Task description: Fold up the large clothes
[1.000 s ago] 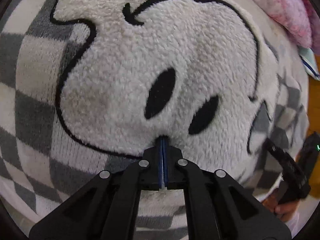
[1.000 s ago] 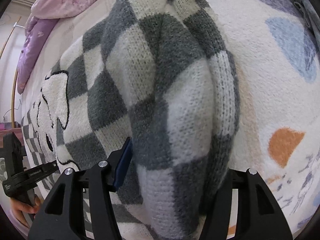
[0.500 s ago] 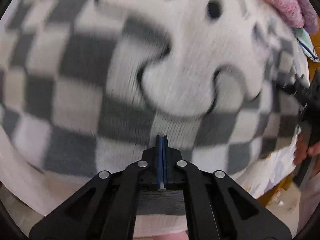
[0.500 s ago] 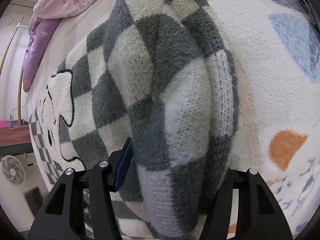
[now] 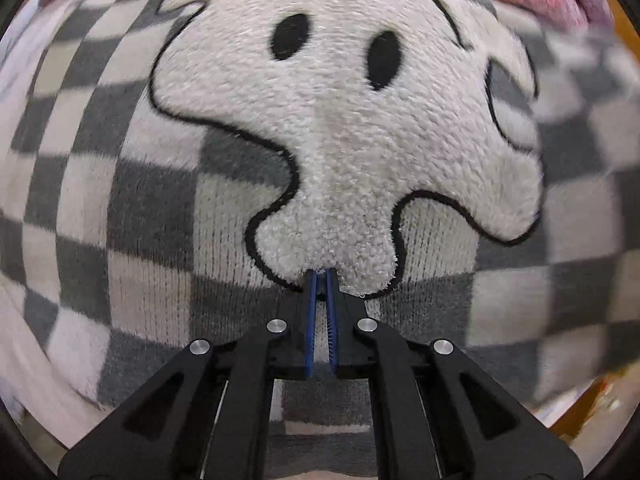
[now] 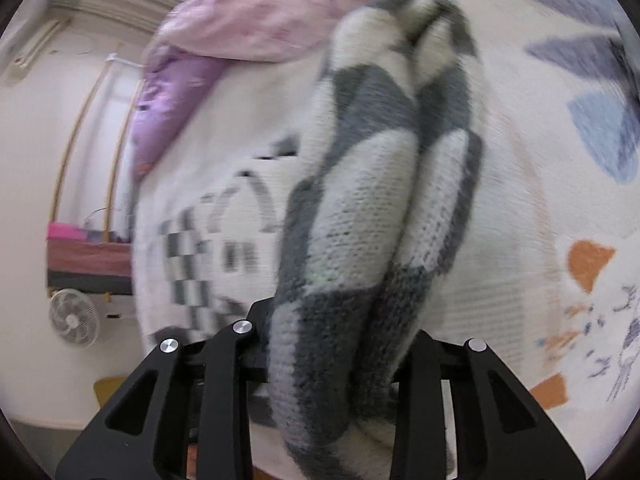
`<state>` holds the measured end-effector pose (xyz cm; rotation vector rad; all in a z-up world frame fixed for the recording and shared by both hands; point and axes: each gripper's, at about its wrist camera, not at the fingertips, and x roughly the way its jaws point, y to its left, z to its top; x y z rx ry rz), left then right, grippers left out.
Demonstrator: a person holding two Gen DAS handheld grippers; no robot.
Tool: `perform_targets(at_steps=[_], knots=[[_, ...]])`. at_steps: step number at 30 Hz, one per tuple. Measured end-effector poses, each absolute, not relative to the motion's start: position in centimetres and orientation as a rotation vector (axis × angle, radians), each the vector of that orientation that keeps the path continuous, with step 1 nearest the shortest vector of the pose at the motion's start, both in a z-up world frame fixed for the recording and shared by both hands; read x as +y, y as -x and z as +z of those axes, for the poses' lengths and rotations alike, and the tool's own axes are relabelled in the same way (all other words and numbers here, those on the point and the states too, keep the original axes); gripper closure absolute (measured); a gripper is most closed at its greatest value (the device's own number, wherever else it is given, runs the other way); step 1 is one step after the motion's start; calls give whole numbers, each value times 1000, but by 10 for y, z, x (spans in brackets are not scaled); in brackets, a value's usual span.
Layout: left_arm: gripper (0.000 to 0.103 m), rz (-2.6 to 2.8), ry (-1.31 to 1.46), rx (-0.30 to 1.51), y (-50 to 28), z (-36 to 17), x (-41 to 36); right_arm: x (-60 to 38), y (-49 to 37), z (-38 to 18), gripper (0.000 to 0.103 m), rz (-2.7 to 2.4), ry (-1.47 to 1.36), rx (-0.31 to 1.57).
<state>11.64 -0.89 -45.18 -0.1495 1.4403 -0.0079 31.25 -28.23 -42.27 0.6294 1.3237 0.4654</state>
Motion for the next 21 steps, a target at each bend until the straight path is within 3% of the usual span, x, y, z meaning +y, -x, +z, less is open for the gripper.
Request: perform_targets(at_steps=[6,11,21], knots=[[99,-32,129,1411,-76,-449,-24,-251,-308,-374,74,570,-634,1262],[98,-127,127,1446,-129,-459,-17,-202,-307,-353,74,585,-534,1278],[97,-167,208,1423,-126,-386,108,-74,-314,-309,74,735,-361,1288]])
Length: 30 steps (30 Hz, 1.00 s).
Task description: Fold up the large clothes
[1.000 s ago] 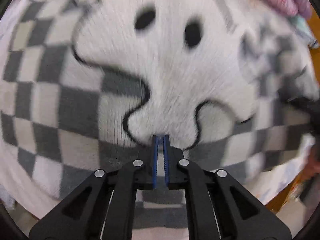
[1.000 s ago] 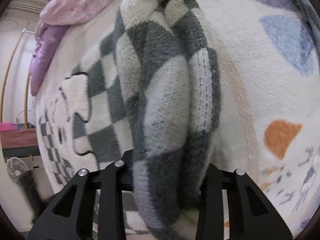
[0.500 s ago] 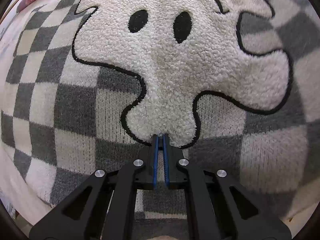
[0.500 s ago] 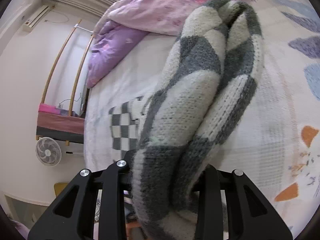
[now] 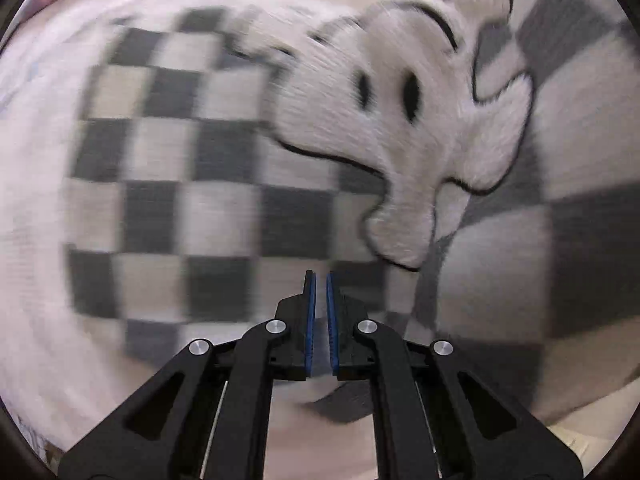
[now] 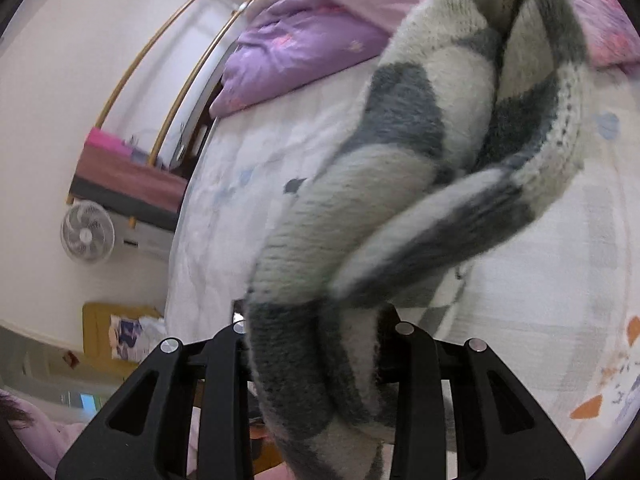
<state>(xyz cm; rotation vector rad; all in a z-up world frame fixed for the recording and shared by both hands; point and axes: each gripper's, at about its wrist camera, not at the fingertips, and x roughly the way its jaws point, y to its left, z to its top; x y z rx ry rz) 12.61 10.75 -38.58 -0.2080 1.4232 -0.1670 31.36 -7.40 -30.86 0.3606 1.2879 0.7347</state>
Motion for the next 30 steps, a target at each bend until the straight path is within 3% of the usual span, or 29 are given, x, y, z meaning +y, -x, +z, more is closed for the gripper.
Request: perform_targets(at_steps=[13,22,24,27,28,29,30], knots=[[90,-31,316,1345,-118,-332,220,102,-334,-354,73,832,-158,1491],[89,65,399,1351,-110,-351,269,194,-349,-438,73,708,-122,1633],[84,85,407,1353,-109,-354,275,208,-350,-459,73,666,-118,1660],[77,117,418,1353,-106,-357,283,216,-354,-468,53,627,-186,1686],[77,121,428,1352,-104,-356,286,220,-356,-469,25,653,-260,1711],[75,128,444,1350,-102,-354,289,220,-358,-472,6,697,-355,1737],[74,146,441,1356,-103,-356,290,218,-361,-477,7,731,-504,1795]])
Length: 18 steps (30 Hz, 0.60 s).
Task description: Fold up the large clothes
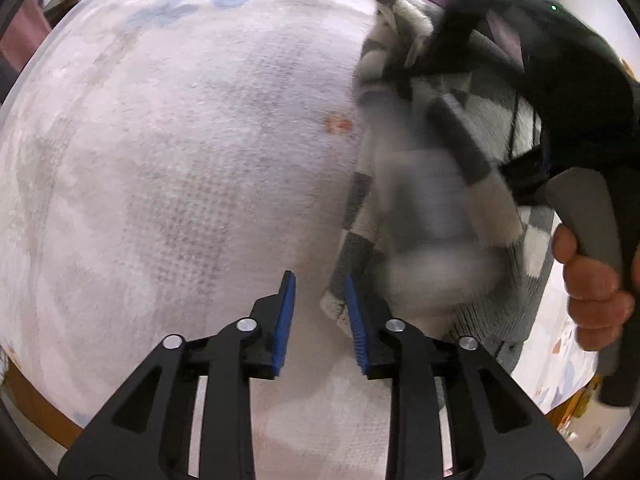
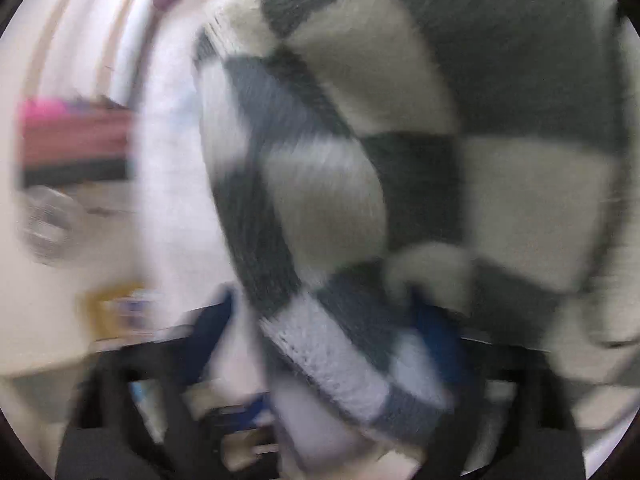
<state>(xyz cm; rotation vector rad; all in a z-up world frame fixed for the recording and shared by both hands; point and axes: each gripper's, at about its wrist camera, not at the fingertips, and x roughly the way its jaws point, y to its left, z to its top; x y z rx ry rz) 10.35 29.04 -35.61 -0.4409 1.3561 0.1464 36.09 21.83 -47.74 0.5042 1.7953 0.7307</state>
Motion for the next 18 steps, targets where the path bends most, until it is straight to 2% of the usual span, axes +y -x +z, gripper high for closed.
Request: perform_targets(at_steps=[3,6,7,9,10,11,13,18], knots=[[64,177,452,1345,-97,-347,297,209,-367,-481,7,696,-599,1888],[64,192,454,1335,-92,-334,300,194,-366,-455,8,718,-564,1813],[60,192,444,1333,-91,-329,300,187,-364,-445,8,713,-522,1782],[53,187,421,1320,-88,-320,300,175,-356,-422,29,703,-358,1681],[53,182,410,1314,-86,-314,299,174,-351,-418,62,708,-297,1651],[53,180,398,1311,-86,-311,299,173,-342,-419,82,716,-236,1635],[52,186,371,1306,-84,-305,299,172,-323,-436,86,732,-197,1659],[52,215,356,1302,-90,-307,304,201,-264,-501,87,703,-237,1791]])
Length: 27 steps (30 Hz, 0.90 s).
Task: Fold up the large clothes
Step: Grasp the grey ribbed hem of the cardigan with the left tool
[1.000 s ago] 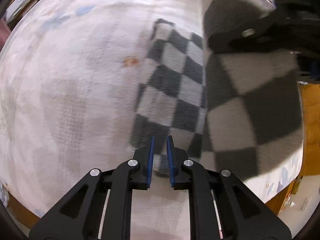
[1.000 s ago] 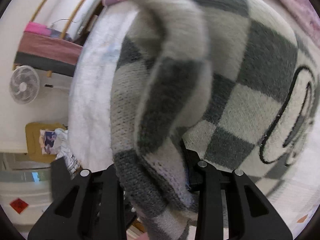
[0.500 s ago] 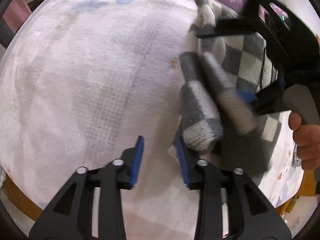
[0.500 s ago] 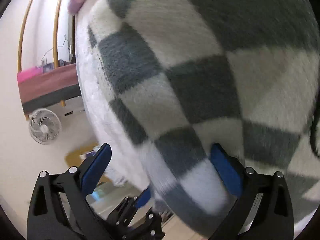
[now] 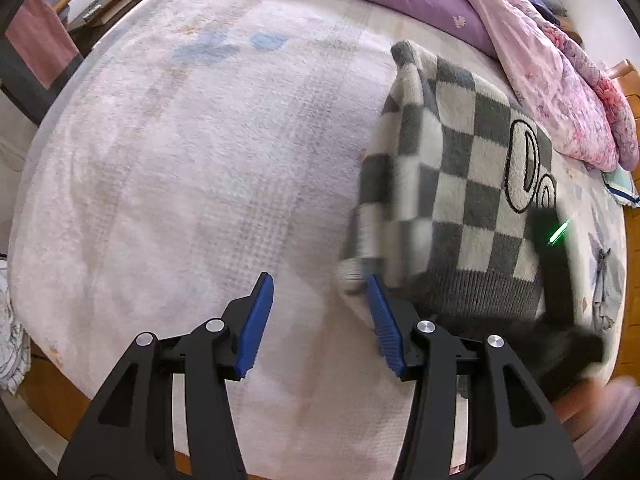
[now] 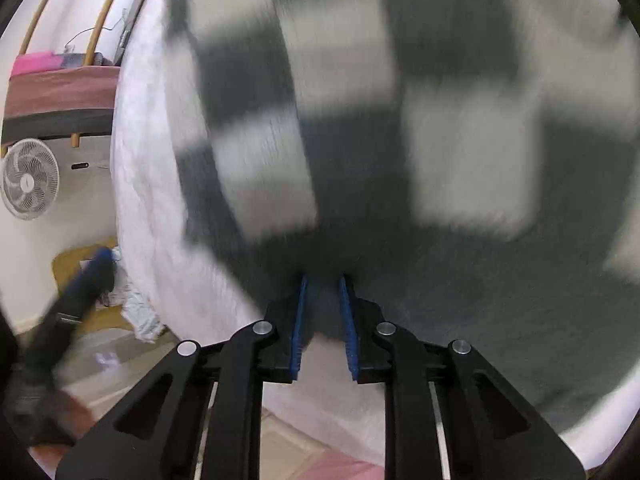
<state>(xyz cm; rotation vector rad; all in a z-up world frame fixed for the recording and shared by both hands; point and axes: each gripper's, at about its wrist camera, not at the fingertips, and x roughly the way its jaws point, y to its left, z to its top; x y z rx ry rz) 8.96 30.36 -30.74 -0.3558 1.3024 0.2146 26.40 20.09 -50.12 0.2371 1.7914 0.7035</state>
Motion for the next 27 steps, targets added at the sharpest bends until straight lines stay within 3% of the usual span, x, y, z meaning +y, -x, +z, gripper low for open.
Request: perform_targets(at_steps=[5,7,9,11,12,14,15,23,24,26,27], knots=[[46,186,373,1333,-102,-317,301,189,-266,-499,85,676,-324,1803],[32,136,454,1354,-109,-326,297,168,-277,-483,84,687,-302,1780],[28,58,602,1358,-116,-340,291,141,-290,-463,78,669,-257,1726],[28,21,736,1404,-120,-367,281,126,-301,-451,61,631,-263,1703],[31,28,747,1427,-121,-378,278,113,-305,-447,58,595,-286,1696],[86,102,716,1519,-120,-404,272,92,-302,-444,57,541,-336,1691],[93,165,690,1552,-118,-410,275,82,-303,-443,57,513,-361,1695],[94,178,564,1436,-105,-338,300,18,-307,-422,57,394,-388,1661],[103,239,503,1436,-102,-330,307,6,-309,-417,57,403,-386,1650],[103,451,275,1448,-97,-323,325,10,-313,-405,57,443,-363,1612],[103,460,308,1476,-92,-329,348,17,-319,-398,57,464,-343,1582]])
